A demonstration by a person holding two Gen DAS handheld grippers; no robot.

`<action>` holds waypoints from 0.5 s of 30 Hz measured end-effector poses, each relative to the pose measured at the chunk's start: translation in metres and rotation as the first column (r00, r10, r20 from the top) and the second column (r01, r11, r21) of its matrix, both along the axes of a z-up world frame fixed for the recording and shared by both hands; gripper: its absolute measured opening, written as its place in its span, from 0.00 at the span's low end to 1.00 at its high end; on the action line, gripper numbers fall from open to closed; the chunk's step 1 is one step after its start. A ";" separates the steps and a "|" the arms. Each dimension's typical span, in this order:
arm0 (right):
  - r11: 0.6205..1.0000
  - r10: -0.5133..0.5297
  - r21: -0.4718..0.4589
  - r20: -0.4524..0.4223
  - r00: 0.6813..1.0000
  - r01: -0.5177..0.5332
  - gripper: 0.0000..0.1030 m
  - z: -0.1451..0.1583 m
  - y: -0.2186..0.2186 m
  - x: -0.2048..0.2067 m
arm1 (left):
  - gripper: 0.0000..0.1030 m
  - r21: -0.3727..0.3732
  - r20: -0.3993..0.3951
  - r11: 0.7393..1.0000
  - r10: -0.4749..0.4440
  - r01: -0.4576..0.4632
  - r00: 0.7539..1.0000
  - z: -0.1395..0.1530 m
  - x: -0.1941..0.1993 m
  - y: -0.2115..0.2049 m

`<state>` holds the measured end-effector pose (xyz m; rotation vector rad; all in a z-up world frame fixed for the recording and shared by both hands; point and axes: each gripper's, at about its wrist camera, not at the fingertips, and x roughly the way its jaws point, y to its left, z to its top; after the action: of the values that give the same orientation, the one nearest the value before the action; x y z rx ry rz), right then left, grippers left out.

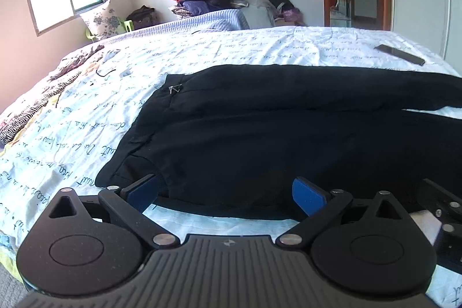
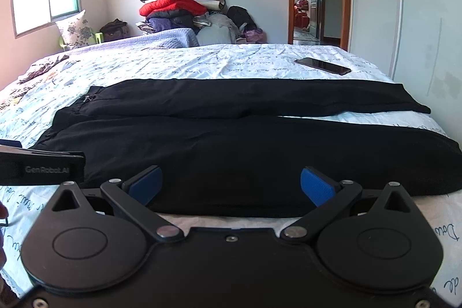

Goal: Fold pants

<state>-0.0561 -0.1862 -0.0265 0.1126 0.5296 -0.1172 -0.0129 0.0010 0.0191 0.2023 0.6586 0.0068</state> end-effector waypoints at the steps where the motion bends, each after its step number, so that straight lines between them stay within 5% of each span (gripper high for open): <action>1: 1.000 0.007 0.001 0.003 1.000 -0.007 1.00 0.000 -0.001 0.001 | 0.98 0.001 -0.005 1.000 0.001 -0.001 1.000 -0.001 0.001 0.000; 15: 0.999 0.038 -0.013 -0.002 0.999 -0.038 1.00 0.000 0.005 0.003 | 0.98 0.007 -0.015 1.000 -0.005 0.005 1.000 -0.004 0.005 0.002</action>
<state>-0.0536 -0.1809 -0.0264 0.0903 0.5321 -0.0840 -0.0081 0.0027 0.0150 0.2115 0.6732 0.0025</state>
